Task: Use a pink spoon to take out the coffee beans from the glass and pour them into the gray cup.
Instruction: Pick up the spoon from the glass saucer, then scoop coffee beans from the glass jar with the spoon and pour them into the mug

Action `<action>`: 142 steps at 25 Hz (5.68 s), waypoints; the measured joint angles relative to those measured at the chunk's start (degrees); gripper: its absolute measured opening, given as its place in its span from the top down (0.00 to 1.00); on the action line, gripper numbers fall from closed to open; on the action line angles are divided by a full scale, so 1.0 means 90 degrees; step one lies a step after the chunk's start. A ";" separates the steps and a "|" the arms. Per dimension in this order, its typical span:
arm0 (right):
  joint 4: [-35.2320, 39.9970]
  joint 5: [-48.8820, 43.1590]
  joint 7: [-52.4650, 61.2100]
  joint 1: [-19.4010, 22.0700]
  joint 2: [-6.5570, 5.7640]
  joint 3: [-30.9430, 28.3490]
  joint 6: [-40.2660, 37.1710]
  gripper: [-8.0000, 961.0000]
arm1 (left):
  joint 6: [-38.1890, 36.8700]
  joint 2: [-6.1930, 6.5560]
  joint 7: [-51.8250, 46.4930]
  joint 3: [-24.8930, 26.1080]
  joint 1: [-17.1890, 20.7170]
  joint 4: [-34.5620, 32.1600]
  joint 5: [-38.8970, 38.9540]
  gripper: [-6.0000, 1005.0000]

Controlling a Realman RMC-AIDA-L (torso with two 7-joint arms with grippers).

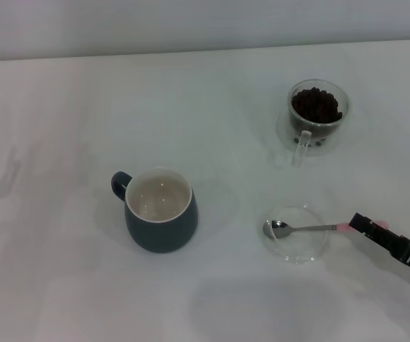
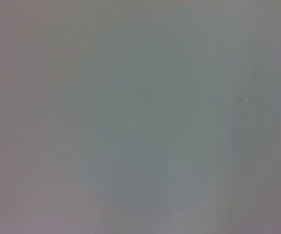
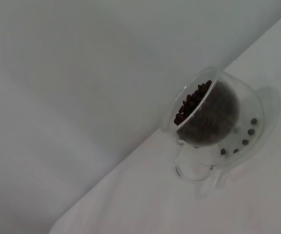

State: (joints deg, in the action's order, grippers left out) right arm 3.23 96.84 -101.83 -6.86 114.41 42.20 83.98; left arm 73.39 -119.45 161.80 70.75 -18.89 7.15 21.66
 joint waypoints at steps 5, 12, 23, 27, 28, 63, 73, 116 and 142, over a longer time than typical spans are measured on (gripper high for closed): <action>-0.0013 0.0000 0.0108 -0.0012 0.0012 -0.0001 -0.0027 0.48 | -0.0020 0.0005 0.0000 0.0010 -0.0007 -0.0013 0.0007 0.17; -0.0013 0.0001 0.0285 -0.0043 0.0011 -0.0008 -0.0024 0.56 | -0.0042 0.0010 0.0000 0.0016 -0.0002 -0.0014 0.0025 0.17; 0.0050 0.0045 0.0622 -0.0049 -0.0045 -0.0046 0.0153 0.82 | -0.0049 0.0010 0.0000 0.0008 0.0003 -0.0014 0.0026 0.17; 0.0078 0.0058 0.0750 -0.0067 -0.0139 -0.0053 0.0310 0.83 | -0.0049 0.0010 0.0000 0.0002 0.0009 -0.0014 0.0026 0.17; 0.0080 0.0075 0.0755 -0.0072 -0.0166 -0.0056 0.0367 0.83 | -0.0049 0.0008 0.0000 0.0001 0.0009 -0.0014 0.0025 0.17; 0.3397 -0.0549 0.0909 -0.1954 -0.0288 -0.0695 -0.1472 0.83 | -0.0049 -0.0004 -0.0020 0.0047 0.0012 0.0035 0.0025 0.17; 0.3487 -0.0801 0.0452 -0.1919 -0.0102 -0.0627 -0.1535 0.83 | -0.0050 -0.0002 -0.0016 0.0049 -0.0019 0.0035 0.0035 0.17; 0.2320 -0.0277 0.1315 -0.1869 0.0060 -0.0813 -0.1999 0.83 | -0.0183 0.0001 -0.0039 0.0049 -0.0035 0.0037 0.0215 0.17; 0.2315 -0.0240 0.4175 -0.1816 -0.0008 -0.0746 -0.2803 0.84 | -0.0368 0.0010 -0.0031 0.0049 -0.0066 0.0045 0.0221 0.17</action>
State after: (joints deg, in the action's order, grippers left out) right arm 24.06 94.68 -64.25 -23.20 114.35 35.49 58.74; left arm 70.07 -119.35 161.52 71.19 -19.48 7.55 23.64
